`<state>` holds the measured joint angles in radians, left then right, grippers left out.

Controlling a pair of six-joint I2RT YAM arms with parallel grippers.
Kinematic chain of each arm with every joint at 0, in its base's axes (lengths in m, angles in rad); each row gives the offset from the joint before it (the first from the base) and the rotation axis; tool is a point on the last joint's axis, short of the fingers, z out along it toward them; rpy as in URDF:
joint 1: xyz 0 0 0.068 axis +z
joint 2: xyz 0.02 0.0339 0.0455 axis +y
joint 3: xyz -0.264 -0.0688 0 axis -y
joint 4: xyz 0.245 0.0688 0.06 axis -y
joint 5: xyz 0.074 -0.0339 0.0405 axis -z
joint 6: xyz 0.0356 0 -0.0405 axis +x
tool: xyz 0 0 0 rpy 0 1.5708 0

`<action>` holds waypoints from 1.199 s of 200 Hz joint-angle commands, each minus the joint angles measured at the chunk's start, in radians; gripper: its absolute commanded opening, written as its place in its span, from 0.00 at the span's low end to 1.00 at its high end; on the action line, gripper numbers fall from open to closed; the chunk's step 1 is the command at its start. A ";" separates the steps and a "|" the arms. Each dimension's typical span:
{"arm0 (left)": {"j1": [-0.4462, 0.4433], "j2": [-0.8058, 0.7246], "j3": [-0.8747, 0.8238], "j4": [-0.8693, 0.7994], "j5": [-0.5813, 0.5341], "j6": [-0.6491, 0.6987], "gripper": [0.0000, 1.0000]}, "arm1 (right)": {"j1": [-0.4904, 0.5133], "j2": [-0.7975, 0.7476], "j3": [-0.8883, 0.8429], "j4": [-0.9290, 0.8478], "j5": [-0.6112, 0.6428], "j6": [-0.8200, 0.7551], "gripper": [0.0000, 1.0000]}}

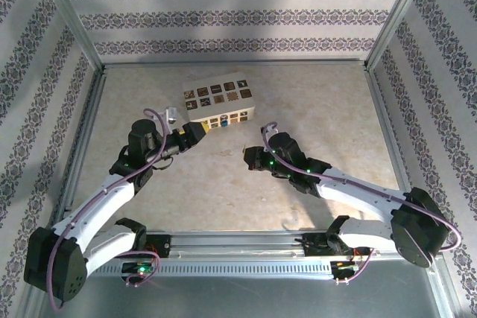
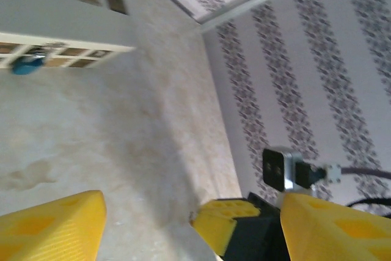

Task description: Unlock a padlock with a key

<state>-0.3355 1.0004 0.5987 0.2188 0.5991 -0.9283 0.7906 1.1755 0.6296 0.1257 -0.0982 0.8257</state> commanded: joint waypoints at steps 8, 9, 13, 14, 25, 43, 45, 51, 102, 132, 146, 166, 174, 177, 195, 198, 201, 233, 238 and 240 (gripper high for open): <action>-0.080 0.045 0.040 0.091 0.014 0.013 0.68 | -0.003 -0.044 -0.036 0.142 0.001 0.061 0.00; -0.083 0.047 0.041 0.091 0.013 0.014 0.68 | -0.003 -0.044 -0.037 0.144 0.001 0.062 0.00; -0.097 0.057 0.047 0.090 0.007 0.020 0.67 | -0.005 -0.048 -0.041 0.149 0.002 0.066 0.00; -0.100 0.060 0.048 0.090 0.006 0.022 0.67 | -0.004 -0.049 -0.042 0.151 0.002 0.068 0.00; -0.135 0.090 0.068 0.082 -0.009 0.037 0.63 | -0.005 -0.054 -0.050 0.158 0.004 0.075 0.00; -0.185 0.132 0.095 0.068 -0.044 0.061 0.62 | -0.004 -0.059 -0.059 0.165 0.002 0.078 0.00; -0.190 0.136 0.097 0.067 -0.047 0.063 0.62 | -0.004 -0.060 -0.059 0.165 0.002 0.078 0.00; -0.199 0.146 0.102 0.064 -0.057 0.067 0.61 | -0.004 -0.062 -0.061 0.163 0.002 0.079 0.00; -0.207 0.169 0.093 0.071 -0.143 -0.036 0.62 | -0.012 -0.093 -0.063 0.112 -0.031 -0.003 0.00; -0.204 0.166 0.123 -0.032 -0.157 -0.081 0.64 | -0.041 -0.115 -0.038 0.042 -0.108 -0.150 0.00; -0.199 0.163 0.130 -0.049 -0.153 -0.118 0.65 | -0.052 -0.120 -0.017 0.013 -0.161 -0.235 0.00; -0.192 0.164 0.134 -0.059 -0.136 -0.180 0.66 | -0.054 -0.122 0.025 -0.040 -0.231 -0.375 0.00; -0.189 0.168 0.137 -0.062 -0.122 -0.203 0.66 | -0.057 -0.121 0.040 -0.059 -0.254 -0.440 0.00; -0.188 0.170 0.139 -0.062 -0.116 -0.210 0.66 | -0.057 -0.122 0.045 -0.065 -0.263 -0.461 0.00; -0.183 0.186 0.142 -0.053 -0.064 -0.260 0.66 | -0.064 -0.116 0.081 -0.105 -0.316 -0.583 0.00; -0.183 0.189 0.142 -0.049 -0.053 -0.270 0.66 | -0.065 -0.114 0.088 -0.112 -0.328 -0.603 0.00; -0.182 0.193 0.141 -0.043 -0.042 -0.278 0.66 | -0.066 -0.112 0.094 -0.120 -0.339 -0.623 0.00; -0.181 0.218 0.120 0.039 0.059 -0.369 0.64 | -0.071 -0.095 0.167 -0.199 -0.423 -0.809 0.00; -0.181 0.222 0.116 0.052 0.070 -0.381 0.63 | -0.071 -0.091 0.178 -0.209 -0.432 -0.827 0.00; -0.182 0.223 0.115 0.055 0.073 -0.385 0.63 | -0.070 -0.088 0.183 -0.214 -0.435 -0.833 0.00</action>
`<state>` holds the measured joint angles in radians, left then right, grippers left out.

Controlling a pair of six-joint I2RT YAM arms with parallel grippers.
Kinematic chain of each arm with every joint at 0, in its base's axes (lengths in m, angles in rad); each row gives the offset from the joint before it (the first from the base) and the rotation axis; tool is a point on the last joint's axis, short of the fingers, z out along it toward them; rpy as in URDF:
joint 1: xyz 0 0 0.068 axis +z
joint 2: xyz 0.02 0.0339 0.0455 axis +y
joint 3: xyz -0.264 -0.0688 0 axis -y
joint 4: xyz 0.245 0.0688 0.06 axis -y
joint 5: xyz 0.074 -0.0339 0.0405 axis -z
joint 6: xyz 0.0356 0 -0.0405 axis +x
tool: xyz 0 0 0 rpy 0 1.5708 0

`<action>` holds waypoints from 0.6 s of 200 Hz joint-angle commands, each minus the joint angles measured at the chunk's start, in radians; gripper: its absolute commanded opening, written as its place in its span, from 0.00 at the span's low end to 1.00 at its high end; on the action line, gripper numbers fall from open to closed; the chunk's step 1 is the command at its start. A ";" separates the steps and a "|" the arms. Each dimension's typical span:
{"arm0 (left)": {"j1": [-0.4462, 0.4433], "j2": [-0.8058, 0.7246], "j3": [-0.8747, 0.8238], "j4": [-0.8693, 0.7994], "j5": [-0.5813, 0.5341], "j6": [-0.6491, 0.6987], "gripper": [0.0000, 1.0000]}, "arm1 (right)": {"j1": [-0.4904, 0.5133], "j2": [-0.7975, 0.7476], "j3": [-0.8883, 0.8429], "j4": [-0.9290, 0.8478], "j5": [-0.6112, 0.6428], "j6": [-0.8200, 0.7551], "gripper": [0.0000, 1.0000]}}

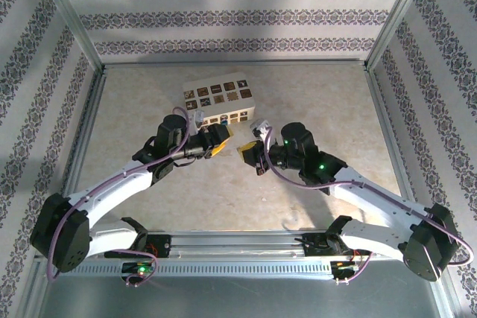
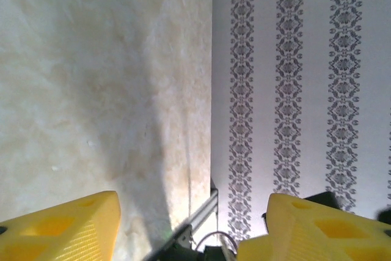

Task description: Unlock a padlock with a key

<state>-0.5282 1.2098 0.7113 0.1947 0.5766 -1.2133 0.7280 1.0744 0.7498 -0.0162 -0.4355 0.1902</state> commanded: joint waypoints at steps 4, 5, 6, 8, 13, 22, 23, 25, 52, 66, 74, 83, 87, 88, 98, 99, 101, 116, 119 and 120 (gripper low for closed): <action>0.011 0.017 -0.001 0.086 0.103 -0.109 0.63 | -0.007 0.015 0.069 -0.079 -0.105 -0.214 0.00; 0.010 0.018 -0.002 0.087 0.105 -0.111 0.63 | -0.007 0.016 0.071 -0.081 -0.105 -0.217 0.00; 0.010 0.018 -0.003 0.089 0.107 -0.112 0.63 | -0.006 0.018 0.073 -0.082 -0.107 -0.221 0.00; 0.011 0.020 -0.004 0.091 0.111 -0.115 0.63 | -0.007 0.020 0.077 -0.085 -0.111 -0.227 0.00; 0.011 0.024 -0.008 0.101 0.119 -0.122 0.62 | -0.007 0.026 0.085 -0.094 -0.119 -0.242 0.00; 0.010 0.031 -0.014 0.113 0.130 -0.137 0.61 | -0.005 0.039 0.101 -0.116 -0.124 -0.264 0.00; 0.010 0.030 -0.016 0.116 0.130 -0.138 0.61 | -0.005 0.041 0.103 -0.117 -0.124 -0.266 0.00; 0.011 0.031 -0.017 0.120 0.133 -0.142 0.61 | -0.003 0.044 0.105 -0.123 -0.124 -0.270 0.00; 0.011 0.034 -0.043 0.173 0.133 -0.180 0.60 | 0.001 0.085 0.144 -0.177 -0.119 -0.310 0.00; 0.010 0.030 -0.042 0.165 0.130 -0.177 0.60 | 0.002 0.098 0.150 -0.187 -0.110 -0.320 0.00; 0.011 0.029 -0.041 0.163 0.131 -0.176 0.60 | 0.005 0.103 0.151 -0.189 -0.106 -0.326 0.00; 0.011 0.029 -0.041 0.161 0.130 -0.177 0.59 | 0.007 0.108 0.154 -0.189 -0.097 -0.331 0.00; 0.011 0.030 -0.040 0.161 0.132 -0.178 0.59 | 0.008 0.111 0.154 -0.189 -0.094 -0.334 0.00; 0.011 0.030 -0.040 0.161 0.133 -0.178 0.59 | 0.008 0.111 0.154 -0.188 -0.093 -0.335 0.00; 0.011 0.031 -0.037 0.158 0.138 -0.177 0.56 | 0.011 0.116 0.159 -0.190 -0.091 -0.343 0.00; 0.011 0.031 -0.037 0.158 0.138 -0.177 0.56 | 0.010 0.117 0.160 -0.191 -0.091 -0.344 0.00; 0.010 0.032 -0.036 0.157 0.141 -0.177 0.56 | 0.011 0.118 0.162 -0.191 -0.090 -0.346 0.00; 0.010 0.034 -0.036 0.154 0.148 -0.174 0.52 | 0.014 0.125 0.171 -0.191 -0.087 -0.355 0.00; 0.011 0.034 -0.036 0.153 0.148 -0.173 0.51 | 0.014 0.126 0.172 -0.191 -0.085 -0.358 0.00; 0.011 0.033 -0.036 0.152 0.148 -0.173 0.51 | 0.014 0.127 0.174 -0.190 -0.085 -0.359 0.00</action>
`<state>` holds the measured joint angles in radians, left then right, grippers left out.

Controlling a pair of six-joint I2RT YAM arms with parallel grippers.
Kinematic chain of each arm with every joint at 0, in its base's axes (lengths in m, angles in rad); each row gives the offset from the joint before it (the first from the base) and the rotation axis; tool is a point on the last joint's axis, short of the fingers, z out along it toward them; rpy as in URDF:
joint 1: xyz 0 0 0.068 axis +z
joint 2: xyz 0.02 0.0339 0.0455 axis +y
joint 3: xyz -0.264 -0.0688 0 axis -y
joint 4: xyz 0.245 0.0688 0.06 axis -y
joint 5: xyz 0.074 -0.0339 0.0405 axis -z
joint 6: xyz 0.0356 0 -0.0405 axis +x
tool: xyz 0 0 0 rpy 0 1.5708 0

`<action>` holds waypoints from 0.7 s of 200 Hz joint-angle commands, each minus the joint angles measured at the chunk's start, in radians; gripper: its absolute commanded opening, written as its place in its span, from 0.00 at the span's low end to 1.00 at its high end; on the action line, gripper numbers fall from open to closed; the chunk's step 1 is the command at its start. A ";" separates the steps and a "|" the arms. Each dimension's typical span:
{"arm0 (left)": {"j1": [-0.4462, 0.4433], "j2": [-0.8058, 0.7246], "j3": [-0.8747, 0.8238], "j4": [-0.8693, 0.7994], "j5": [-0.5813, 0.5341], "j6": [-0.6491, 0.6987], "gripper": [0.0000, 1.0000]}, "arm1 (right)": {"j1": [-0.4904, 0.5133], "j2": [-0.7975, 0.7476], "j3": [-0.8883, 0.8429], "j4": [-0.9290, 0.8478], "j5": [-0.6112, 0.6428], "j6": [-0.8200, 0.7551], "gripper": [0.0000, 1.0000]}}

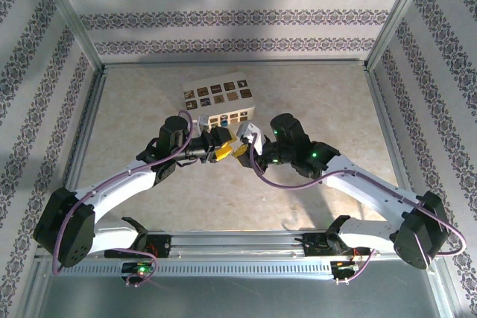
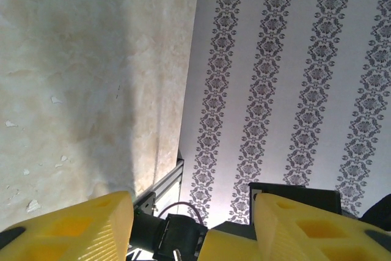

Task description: Unlock a padlock with a key

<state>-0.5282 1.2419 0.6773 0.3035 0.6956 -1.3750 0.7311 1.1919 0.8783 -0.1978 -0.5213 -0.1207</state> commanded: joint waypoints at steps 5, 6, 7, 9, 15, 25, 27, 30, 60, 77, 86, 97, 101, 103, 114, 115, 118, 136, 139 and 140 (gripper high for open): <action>0.010 0.002 -0.003 0.042 0.031 -0.012 0.50 | 0.013 0.013 0.048 -0.008 0.004 -0.052 0.00; 0.010 0.002 -0.002 0.043 0.031 -0.012 0.49 | 0.013 0.014 0.049 -0.009 0.004 -0.052 0.00; 0.010 0.002 -0.002 0.043 0.031 -0.012 0.49 | 0.013 0.014 0.049 -0.008 0.004 -0.053 0.00; 0.011 0.001 -0.003 0.043 0.031 -0.011 0.49 | 0.014 0.015 0.050 -0.008 0.004 -0.055 0.00; 0.011 0.002 -0.002 0.042 0.031 -0.010 0.48 | 0.016 0.019 0.055 -0.008 0.006 -0.058 0.00; 0.011 0.002 -0.002 0.035 0.030 -0.005 0.47 | 0.018 0.024 0.061 -0.007 0.007 -0.063 0.00; 0.011 0.001 -0.003 0.034 0.029 -0.004 0.46 | 0.018 0.026 0.062 -0.006 0.006 -0.064 0.00; 0.010 0.001 -0.002 0.031 0.028 -0.003 0.45 | 0.018 0.027 0.064 -0.005 0.006 -0.065 0.00; 0.011 0.001 0.002 0.016 0.028 0.009 0.35 | 0.024 0.044 0.079 -0.003 0.004 -0.072 0.00; 0.010 0.002 0.004 0.013 0.030 0.013 0.27 | 0.026 0.051 0.085 -0.002 0.006 -0.076 0.00; 0.011 -0.001 0.004 0.010 0.028 0.014 0.21 | 0.026 0.051 0.085 -0.004 0.010 -0.076 0.00; 0.010 -0.003 0.002 0.007 0.025 0.018 0.14 | 0.026 0.046 0.083 -0.003 0.016 -0.076 0.00; 0.011 -0.004 0.002 0.004 0.023 0.020 0.12 | 0.025 0.045 0.082 -0.003 0.019 -0.076 0.00; 0.010 -0.004 0.001 0.004 0.022 0.021 0.11 | 0.026 0.044 0.081 -0.003 0.021 -0.076 0.00; 0.011 -0.009 -0.001 0.002 0.017 0.026 0.06 | 0.026 0.036 0.076 -0.002 0.027 -0.076 0.00; 0.010 -0.009 -0.001 0.002 0.016 0.026 0.05 | 0.026 0.036 0.075 -0.002 0.028 -0.076 0.00; 0.010 -0.010 -0.002 0.002 0.013 0.028 0.04 | 0.025 0.033 0.073 -0.002 0.030 -0.076 0.00; 0.010 -0.020 -0.005 0.003 -0.005 0.040 0.00 | 0.025 0.018 0.065 -0.006 0.040 -0.072 0.00; 0.010 -0.022 -0.006 0.003 -0.008 0.045 0.00 | 0.026 0.015 0.064 -0.007 0.042 -0.071 0.00; 0.010 -0.023 -0.006 0.002 -0.010 0.046 0.00 | 0.026 0.014 0.064 -0.006 0.042 -0.071 0.00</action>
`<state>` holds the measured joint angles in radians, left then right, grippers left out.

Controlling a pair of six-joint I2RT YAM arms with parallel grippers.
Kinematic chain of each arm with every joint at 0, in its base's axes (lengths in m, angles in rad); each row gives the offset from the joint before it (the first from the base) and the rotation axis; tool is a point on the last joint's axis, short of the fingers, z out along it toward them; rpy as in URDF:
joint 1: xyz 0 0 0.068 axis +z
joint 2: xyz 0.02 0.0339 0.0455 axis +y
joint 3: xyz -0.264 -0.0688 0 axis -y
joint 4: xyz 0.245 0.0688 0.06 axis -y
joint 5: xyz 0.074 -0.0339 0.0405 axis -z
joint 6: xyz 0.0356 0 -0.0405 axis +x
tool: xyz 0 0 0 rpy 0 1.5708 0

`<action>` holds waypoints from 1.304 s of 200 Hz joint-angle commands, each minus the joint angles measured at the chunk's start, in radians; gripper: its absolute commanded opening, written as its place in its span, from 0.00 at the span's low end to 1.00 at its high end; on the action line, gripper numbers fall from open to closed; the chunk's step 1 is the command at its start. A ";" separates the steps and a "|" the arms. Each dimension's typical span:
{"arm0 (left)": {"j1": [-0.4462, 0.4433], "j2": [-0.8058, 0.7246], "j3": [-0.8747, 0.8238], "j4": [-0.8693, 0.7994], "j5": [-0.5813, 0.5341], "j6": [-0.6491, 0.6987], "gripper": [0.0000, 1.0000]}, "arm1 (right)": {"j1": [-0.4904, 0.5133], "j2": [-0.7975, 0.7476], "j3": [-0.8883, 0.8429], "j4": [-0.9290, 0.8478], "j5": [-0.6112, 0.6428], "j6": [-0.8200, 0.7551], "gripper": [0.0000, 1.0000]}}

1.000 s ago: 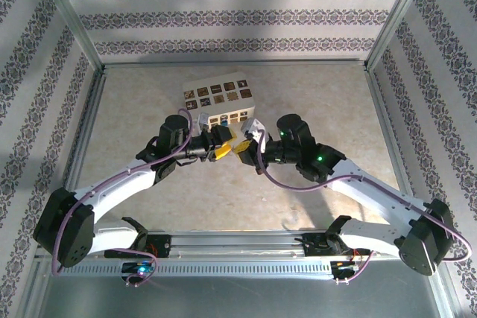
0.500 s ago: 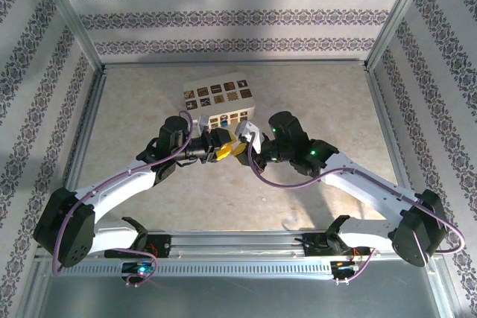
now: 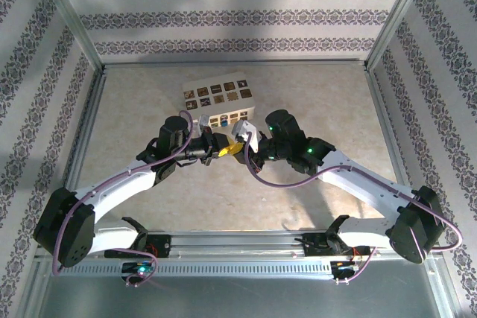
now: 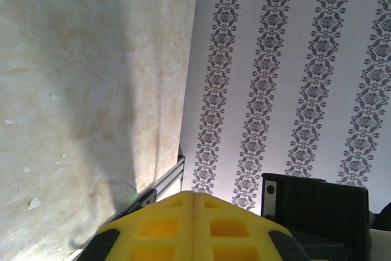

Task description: Unlock a padlock with a key

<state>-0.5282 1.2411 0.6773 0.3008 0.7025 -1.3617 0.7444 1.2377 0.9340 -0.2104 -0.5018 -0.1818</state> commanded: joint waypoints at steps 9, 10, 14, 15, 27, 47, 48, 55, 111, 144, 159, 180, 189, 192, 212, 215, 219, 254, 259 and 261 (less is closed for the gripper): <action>0.011 -0.032 -0.007 0.000 -0.032 0.046 0.00 | 0.010 -0.042 0.004 0.005 0.028 -0.007 0.00; 0.010 -0.033 -0.007 0.000 -0.034 0.047 0.00 | 0.010 -0.043 0.002 0.005 0.029 -0.006 0.00; 0.011 -0.037 -0.009 -0.002 -0.042 0.056 0.00 | 0.010 -0.049 0.000 0.004 0.033 -0.003 0.00; 0.011 -0.038 -0.009 -0.002 -0.045 0.058 0.00 | 0.010 -0.050 -0.001 0.004 0.034 -0.003 0.00; 0.012 -0.057 -0.009 -0.006 -0.082 0.091 0.00 | 0.011 -0.065 -0.010 0.004 0.044 0.007 0.07; 0.013 -0.101 -0.013 0.004 -0.174 0.179 0.00 | 0.008 -0.096 -0.030 0.015 0.055 0.044 0.21; 0.013 -0.103 -0.015 0.007 -0.179 0.184 0.00 | 0.007 -0.098 -0.031 0.015 0.055 0.047 0.21; 0.013 -0.122 -0.023 0.022 -0.215 0.220 0.00 | 0.006 -0.108 -0.039 0.022 0.057 0.065 0.24; 0.013 -0.239 -0.138 0.320 -0.402 0.541 0.00 | -0.022 -0.191 -0.133 0.239 0.066 0.390 0.50; 0.013 -0.224 -0.140 0.524 -0.314 0.611 0.00 | -0.023 -0.193 -0.199 0.514 0.015 0.648 0.57; 0.013 -0.207 -0.136 0.608 -0.278 0.607 0.00 | -0.022 -0.182 -0.221 0.625 -0.012 0.738 0.59; 0.013 -0.182 -0.131 0.705 -0.239 0.579 0.00 | -0.022 -0.167 -0.242 0.744 -0.029 0.820 0.61; 0.011 -0.173 -0.128 0.731 -0.222 0.565 0.00 | -0.022 -0.161 -0.245 0.776 -0.030 0.843 0.62; 0.011 -0.170 -0.126 0.737 -0.219 0.561 0.00 | -0.021 -0.159 -0.246 0.785 -0.032 0.849 0.62; 0.009 -0.158 -0.117 0.754 -0.200 0.542 0.00 | -0.017 -0.140 -0.239 0.833 -0.040 0.884 0.62; 0.007 -0.157 -0.116 0.753 -0.201 0.540 0.00 | -0.017 -0.137 -0.237 0.838 -0.042 0.888 0.62; 0.008 -0.156 -0.116 0.753 -0.200 0.539 0.00 | -0.014 -0.132 -0.234 0.844 -0.043 0.892 0.61; 0.007 -0.151 -0.113 0.754 -0.202 0.535 0.00 | 0.007 -0.081 -0.199 0.868 -0.050 0.906 0.57; 0.004 -0.151 -0.113 0.755 -0.201 0.534 0.00 | 0.008 -0.075 -0.195 0.872 -0.051 0.907 0.56; 0.004 -0.150 -0.113 0.755 -0.201 0.534 0.00 | 0.008 -0.072 -0.194 0.874 -0.050 0.907 0.56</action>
<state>-0.5224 1.0885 0.5392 0.9733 0.4747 -0.8173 0.7353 1.1374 0.7025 0.5842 -0.5251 0.6888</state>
